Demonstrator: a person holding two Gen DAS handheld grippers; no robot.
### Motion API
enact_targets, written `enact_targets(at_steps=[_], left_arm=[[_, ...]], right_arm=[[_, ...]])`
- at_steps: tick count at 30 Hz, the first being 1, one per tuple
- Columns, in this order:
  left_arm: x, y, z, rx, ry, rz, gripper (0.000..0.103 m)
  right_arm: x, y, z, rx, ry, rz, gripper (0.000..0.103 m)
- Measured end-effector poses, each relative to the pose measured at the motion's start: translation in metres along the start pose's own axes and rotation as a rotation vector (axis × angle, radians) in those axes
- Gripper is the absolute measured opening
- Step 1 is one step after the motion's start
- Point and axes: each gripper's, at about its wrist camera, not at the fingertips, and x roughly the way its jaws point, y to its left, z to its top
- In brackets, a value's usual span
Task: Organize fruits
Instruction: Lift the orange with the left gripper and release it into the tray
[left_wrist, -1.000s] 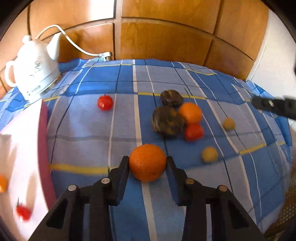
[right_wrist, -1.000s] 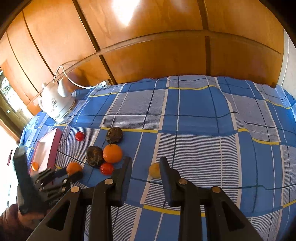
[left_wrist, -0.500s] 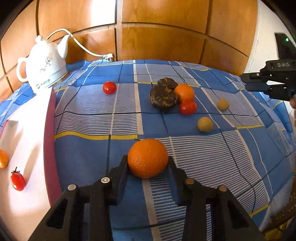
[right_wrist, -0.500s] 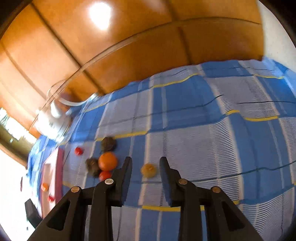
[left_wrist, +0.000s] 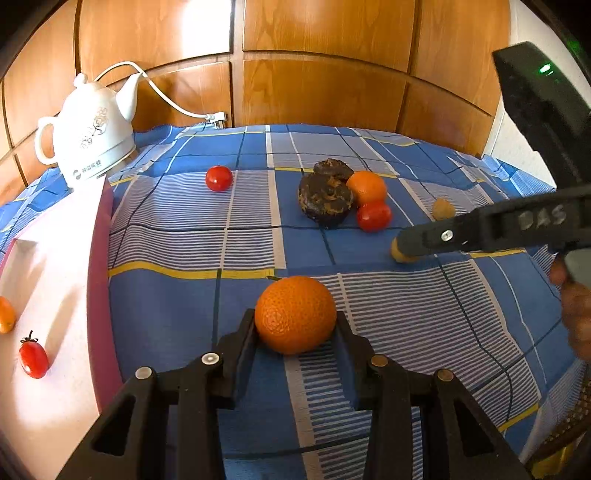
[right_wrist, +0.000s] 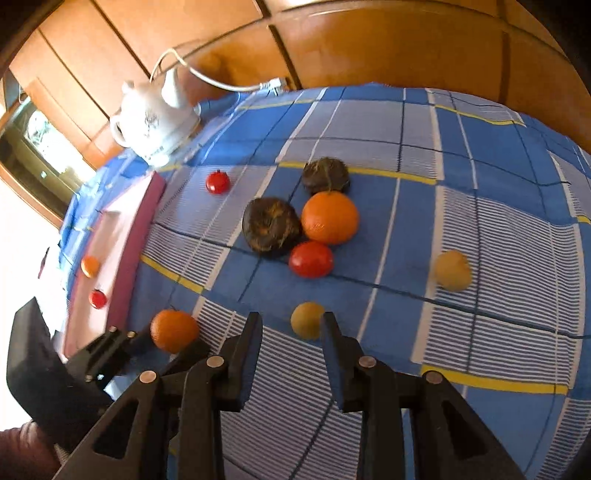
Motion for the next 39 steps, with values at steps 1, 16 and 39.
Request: enact_targets(at_steps=[1, 16, 39], left_arm=[[0.000, 0.000, 0.000, 0.001, -0.002, 0.001, 0.040], [-0.012, 0.003, 0.007, -0.036, 0.031, -0.032, 0.039], [-0.076, 0.149, 0.050, -0.419, -0.072, 0.101, 0.039]], right_arm=[[0.003, 0.001, 0.000, -0.007, -0.001, -0.021, 0.032], [0.012, -0.006, -0.017, -0.004, -0.052, -0.037, 0.021], [0.011, 0.003, -0.019, -0.050, -0.084, -0.087, 0.021]])
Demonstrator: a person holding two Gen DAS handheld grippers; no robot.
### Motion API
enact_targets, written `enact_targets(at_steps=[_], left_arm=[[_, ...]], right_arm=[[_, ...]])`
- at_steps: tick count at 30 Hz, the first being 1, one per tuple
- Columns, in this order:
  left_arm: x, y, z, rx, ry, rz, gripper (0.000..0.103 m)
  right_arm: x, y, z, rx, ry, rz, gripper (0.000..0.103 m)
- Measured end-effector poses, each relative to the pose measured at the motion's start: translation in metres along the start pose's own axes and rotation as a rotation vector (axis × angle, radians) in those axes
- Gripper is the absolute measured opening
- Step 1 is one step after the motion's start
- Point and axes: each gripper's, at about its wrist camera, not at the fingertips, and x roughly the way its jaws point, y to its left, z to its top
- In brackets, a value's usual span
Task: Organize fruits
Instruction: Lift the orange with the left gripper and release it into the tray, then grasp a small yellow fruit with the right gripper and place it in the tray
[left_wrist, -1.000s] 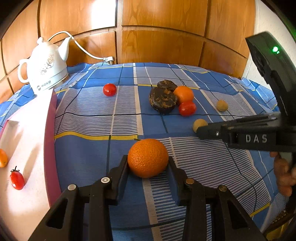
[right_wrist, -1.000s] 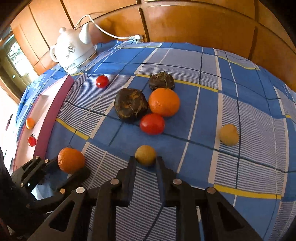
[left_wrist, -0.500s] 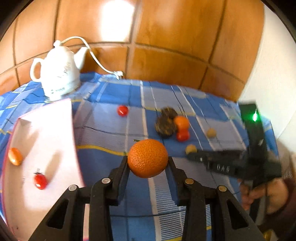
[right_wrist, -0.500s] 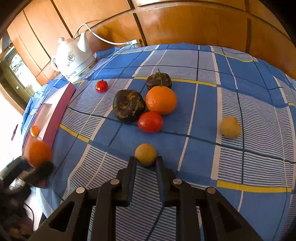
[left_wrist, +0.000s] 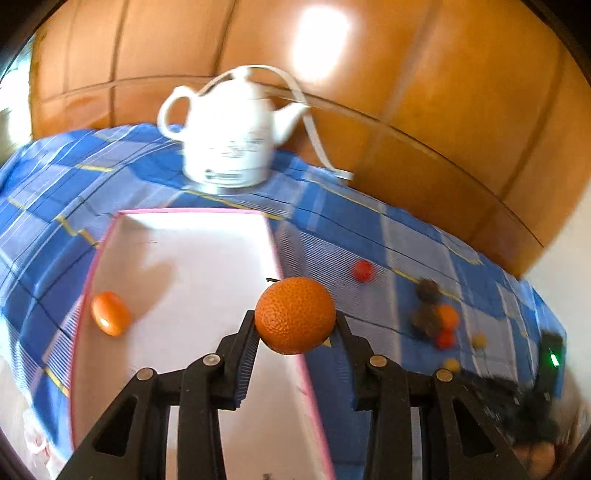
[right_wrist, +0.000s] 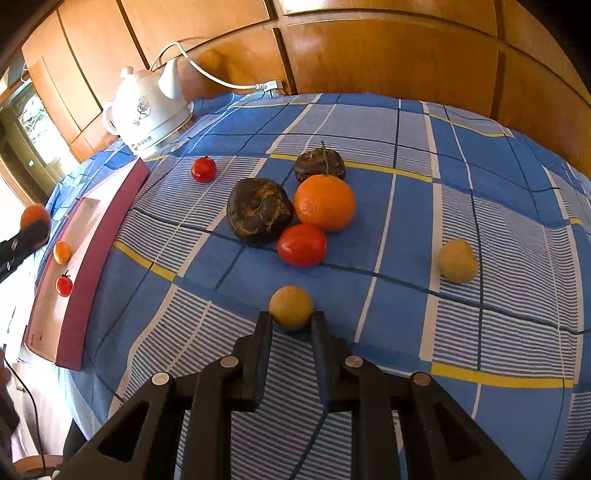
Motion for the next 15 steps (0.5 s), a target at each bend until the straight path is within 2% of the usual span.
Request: enact_targets(at_steps=[6, 10, 15], left_arm=[[0.029, 0.027, 0.021, -0.034, 0.019, 0.098, 0.039], [0.041, 0.032, 0.026, -0.020, 0.011, 0.132, 0.040], [0.038, 0.031, 0.025, -0.014, 0.002, 0.155, 0.049]], right_arm=[[0.000, 0.000, 0.000, -0.004, 0.002, -0.001, 0.021], [0.000, 0.001, 0.001, -0.005, 0.002, -0.005, 0.021], [0.001, 0.002, 0.000, -0.008, 0.003, -0.008, 0.021]])
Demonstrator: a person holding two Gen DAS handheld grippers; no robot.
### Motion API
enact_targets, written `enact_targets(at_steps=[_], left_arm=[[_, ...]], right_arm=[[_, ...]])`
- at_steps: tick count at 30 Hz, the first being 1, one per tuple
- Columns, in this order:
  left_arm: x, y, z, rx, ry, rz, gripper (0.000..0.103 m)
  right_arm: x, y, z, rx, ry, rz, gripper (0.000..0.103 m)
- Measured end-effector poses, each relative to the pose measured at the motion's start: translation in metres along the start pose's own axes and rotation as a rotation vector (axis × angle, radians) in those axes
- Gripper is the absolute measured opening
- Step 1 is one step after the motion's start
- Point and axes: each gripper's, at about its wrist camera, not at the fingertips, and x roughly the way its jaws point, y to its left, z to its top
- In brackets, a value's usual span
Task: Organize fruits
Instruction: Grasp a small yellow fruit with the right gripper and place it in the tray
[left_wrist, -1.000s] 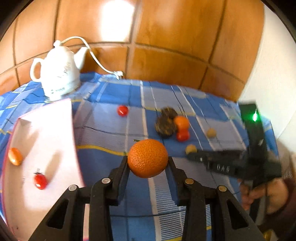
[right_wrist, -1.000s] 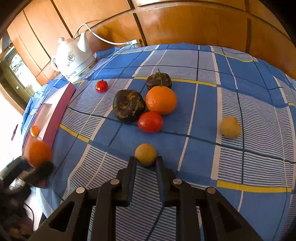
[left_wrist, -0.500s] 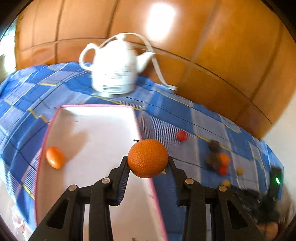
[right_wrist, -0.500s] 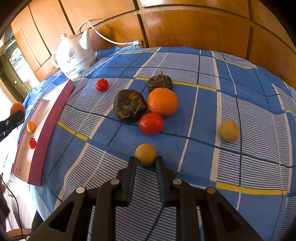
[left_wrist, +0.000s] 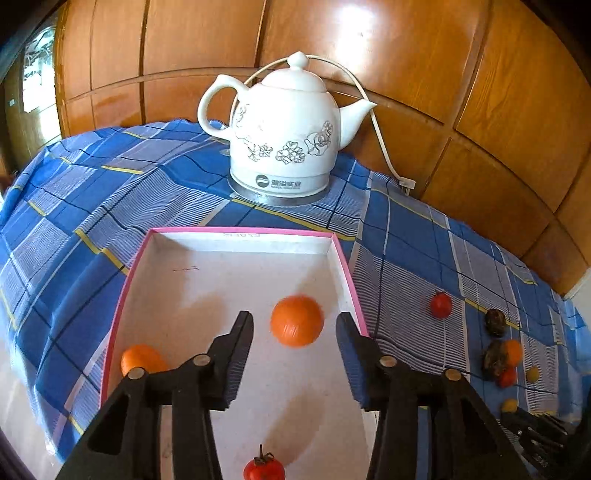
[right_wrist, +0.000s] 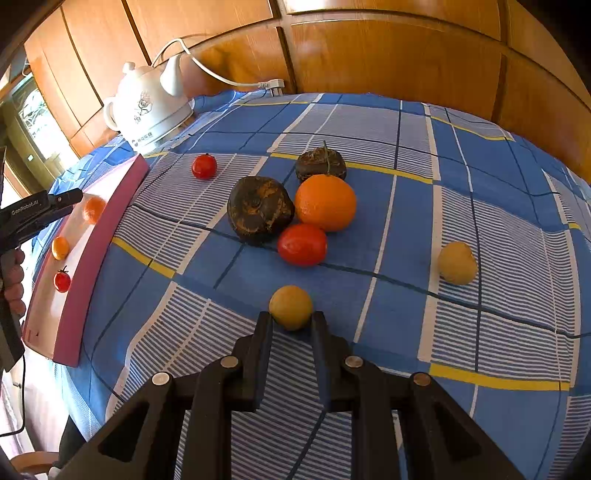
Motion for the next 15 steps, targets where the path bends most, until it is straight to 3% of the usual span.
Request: enact_targets(at_steps=[4, 10, 15], left_arm=[[-0.013, -0.005, -0.011, -0.002, -0.012, 0.024, 0.051], [-0.044, -0.024, -0.036, 0.038, -0.049, -0.013, 0.053], [-0.054, -0.033, -0.051, 0.057, -0.035, -0.046, 0.054]], right_arm=[[0.000, 0.000, 0.000, 0.000, -0.001, 0.001, 0.021], [-0.001, -0.001, -0.001, 0.001, -0.006, 0.001, 0.021], [-0.008, -0.001, -0.004, 0.007, -0.026, 0.016, 0.021]])
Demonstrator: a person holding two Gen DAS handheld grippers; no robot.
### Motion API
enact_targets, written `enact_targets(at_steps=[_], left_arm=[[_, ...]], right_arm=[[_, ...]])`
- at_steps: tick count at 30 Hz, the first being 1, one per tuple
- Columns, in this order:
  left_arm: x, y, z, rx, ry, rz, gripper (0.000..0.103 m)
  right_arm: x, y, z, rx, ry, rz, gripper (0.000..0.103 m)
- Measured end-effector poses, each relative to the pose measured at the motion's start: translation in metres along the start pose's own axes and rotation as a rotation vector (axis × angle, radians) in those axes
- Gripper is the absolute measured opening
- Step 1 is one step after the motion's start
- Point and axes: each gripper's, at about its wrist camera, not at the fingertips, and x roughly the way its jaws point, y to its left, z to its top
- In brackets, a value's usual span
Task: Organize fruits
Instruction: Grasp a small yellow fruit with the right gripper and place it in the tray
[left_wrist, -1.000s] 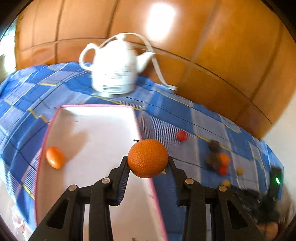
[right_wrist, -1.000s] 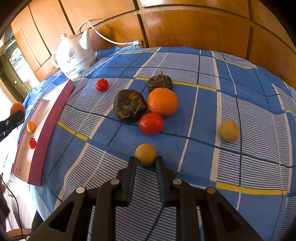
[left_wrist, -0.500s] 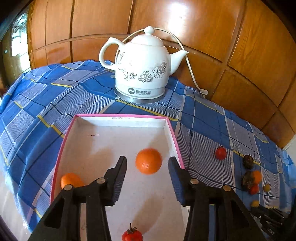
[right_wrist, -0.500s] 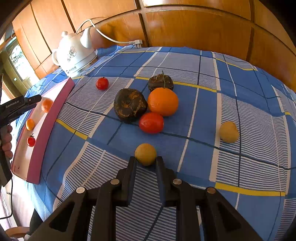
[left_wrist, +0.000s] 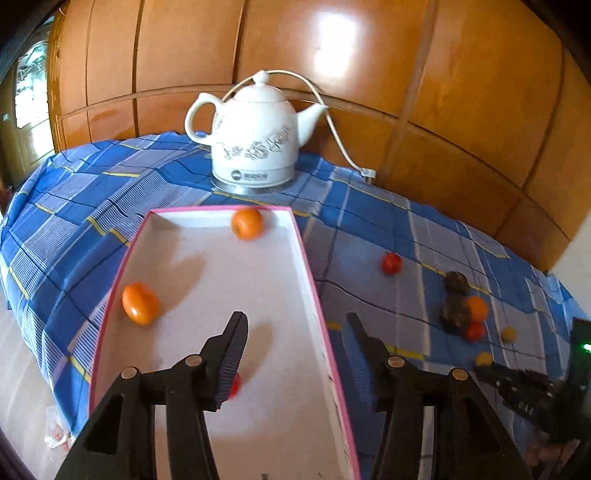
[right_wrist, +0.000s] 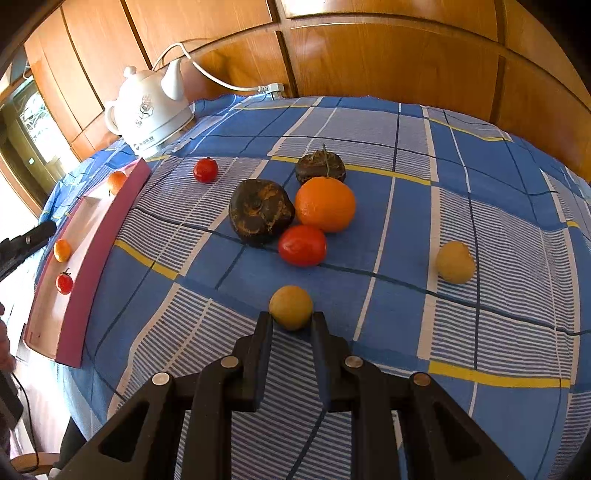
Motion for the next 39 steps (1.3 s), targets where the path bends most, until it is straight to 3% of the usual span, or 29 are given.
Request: enact_targets(at_steps=[7, 20, 39], left_arm=[[-0.010, -0.011, -0.014, 0.034, 0.005, 0.013, 0.056], [-0.021, 0.003, -0.022, -0.002, -0.001, 0.074, 0.058], [-0.028, 0.033, -0.027, -0.074, -0.011, 0.117, 0.058]], right_arm=[[-0.010, 0.000, -0.004, 0.006, -0.015, 0.015, 0.021], [-0.021, 0.032, -0.004, -0.058, -0.035, 0.080, 0.021], [-0.037, 0.131, 0.020, -0.248, -0.045, 0.313, 0.021]])
